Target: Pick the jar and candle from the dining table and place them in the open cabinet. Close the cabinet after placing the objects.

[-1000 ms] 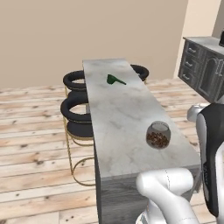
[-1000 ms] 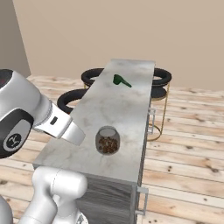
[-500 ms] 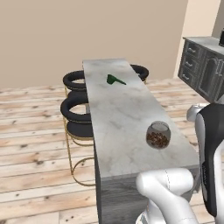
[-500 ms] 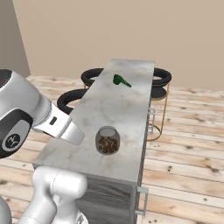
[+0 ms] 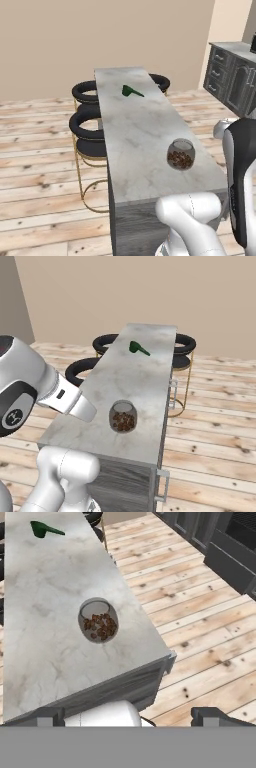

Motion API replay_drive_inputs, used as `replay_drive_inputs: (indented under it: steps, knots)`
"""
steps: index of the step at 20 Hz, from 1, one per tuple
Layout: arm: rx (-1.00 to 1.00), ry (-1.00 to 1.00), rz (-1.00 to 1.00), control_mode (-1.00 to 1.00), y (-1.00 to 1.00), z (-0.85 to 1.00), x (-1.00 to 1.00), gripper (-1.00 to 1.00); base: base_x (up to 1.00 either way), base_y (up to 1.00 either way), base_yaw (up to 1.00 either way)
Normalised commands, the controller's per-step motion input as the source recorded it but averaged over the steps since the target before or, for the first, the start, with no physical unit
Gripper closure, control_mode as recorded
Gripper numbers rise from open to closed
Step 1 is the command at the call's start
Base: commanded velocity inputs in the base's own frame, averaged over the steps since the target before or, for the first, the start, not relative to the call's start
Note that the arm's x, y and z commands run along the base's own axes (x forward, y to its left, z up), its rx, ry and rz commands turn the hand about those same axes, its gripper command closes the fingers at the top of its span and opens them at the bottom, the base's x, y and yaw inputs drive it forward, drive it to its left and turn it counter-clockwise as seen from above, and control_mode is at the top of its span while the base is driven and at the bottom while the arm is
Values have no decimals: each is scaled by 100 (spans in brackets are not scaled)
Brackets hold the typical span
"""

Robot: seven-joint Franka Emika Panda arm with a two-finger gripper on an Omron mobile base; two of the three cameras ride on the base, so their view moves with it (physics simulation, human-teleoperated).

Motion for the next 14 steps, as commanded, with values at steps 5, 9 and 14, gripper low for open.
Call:
replay_drive_inputs:
  steps: [5, 9, 14]
  knots:
    - [-1, 0, 1, -100, 29, -31, 21, -100, 0, 0, 0]
    - [2, 6, 10, -100, 37, -46, 75, -100, 0, 0, 0]
    - [-2, 7, 0, -100, 45, -7, 23, -100, 0, 0, 0]
